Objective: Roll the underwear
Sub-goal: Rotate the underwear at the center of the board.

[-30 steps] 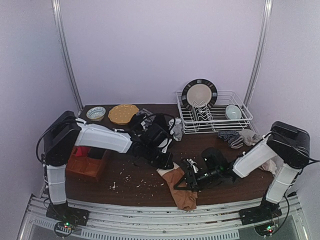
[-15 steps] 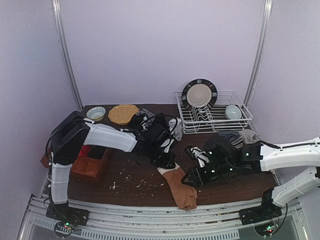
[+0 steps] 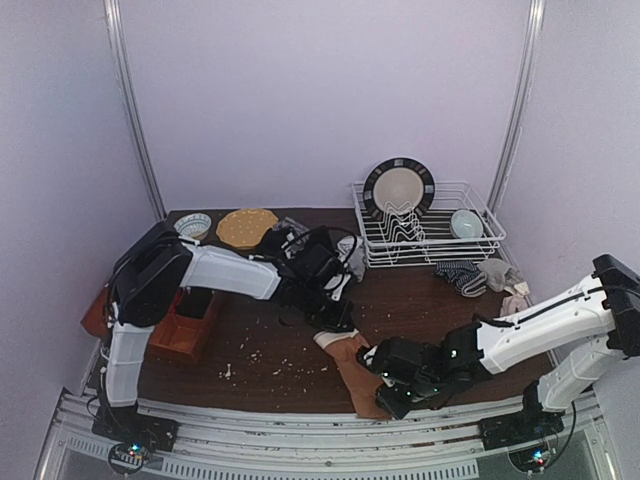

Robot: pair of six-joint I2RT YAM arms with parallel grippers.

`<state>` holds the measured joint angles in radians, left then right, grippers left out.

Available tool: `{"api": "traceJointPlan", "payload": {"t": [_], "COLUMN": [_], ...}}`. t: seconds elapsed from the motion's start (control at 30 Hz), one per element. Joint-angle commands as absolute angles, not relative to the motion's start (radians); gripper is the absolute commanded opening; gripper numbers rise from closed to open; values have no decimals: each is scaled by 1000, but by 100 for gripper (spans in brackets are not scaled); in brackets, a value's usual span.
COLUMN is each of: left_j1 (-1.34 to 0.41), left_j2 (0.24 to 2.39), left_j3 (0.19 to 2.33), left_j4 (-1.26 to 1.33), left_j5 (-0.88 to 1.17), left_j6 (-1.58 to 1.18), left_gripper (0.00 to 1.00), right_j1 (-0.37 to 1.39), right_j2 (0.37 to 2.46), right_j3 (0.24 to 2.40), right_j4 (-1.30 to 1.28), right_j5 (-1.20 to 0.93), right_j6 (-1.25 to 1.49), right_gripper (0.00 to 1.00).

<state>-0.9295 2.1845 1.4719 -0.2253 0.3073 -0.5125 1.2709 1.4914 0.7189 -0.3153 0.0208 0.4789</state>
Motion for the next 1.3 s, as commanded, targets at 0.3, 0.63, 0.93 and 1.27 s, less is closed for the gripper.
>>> {"api": "traceJointPlan", "payload": {"t": [0.3,0.63,0.93,1.27], "left_j1": [-910,-926,-906,-890], "left_j2": [1851,1918,2096,1979], "left_j3": [1363,1257,1336,1073], "left_j4": [-363,-172,-196,-50], "left_j5": [151,409,364,238], "left_j6": [-379,-390,-382,-489], "left_gripper": [73,31,11,0], "right_j1": [1290,1302,1283,1149], "right_j2": [1354,1498,1541,1559], "right_j3": [774,774,722,722], "right_j4": [-406,-317,-372,-400], "right_j5": [127,95,163,167], "right_j6": [520,562,622,584], "right_gripper": [49,30,22,22]}}
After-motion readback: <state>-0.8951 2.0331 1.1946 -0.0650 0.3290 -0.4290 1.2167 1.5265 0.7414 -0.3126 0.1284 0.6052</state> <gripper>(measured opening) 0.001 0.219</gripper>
